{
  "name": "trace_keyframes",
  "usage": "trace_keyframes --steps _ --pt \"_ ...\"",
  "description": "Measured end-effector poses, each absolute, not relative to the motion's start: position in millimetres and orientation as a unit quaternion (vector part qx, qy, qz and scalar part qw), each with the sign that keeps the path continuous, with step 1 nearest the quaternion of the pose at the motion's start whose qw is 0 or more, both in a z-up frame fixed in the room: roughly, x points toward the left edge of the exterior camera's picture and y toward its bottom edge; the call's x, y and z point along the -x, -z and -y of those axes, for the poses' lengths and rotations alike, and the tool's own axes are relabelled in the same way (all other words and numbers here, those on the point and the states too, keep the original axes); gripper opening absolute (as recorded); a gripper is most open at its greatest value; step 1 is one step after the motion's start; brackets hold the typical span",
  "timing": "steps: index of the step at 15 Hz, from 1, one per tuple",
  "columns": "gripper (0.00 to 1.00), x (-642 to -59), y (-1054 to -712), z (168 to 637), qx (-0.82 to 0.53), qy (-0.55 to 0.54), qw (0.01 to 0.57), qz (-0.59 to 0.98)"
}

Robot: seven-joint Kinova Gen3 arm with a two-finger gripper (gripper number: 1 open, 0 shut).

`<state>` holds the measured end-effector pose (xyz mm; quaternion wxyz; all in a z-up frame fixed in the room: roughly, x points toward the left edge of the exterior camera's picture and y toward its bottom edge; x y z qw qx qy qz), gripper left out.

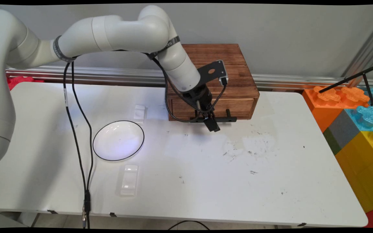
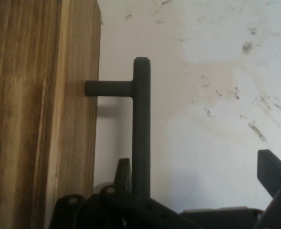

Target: Open the drawer

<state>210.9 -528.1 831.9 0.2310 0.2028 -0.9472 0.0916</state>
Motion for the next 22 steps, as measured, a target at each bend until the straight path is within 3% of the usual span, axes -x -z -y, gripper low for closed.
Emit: trace_keyframes --steps 22 --pt "1.0 -217 -812 513 -0.186 -0.144 0.222 0.946"
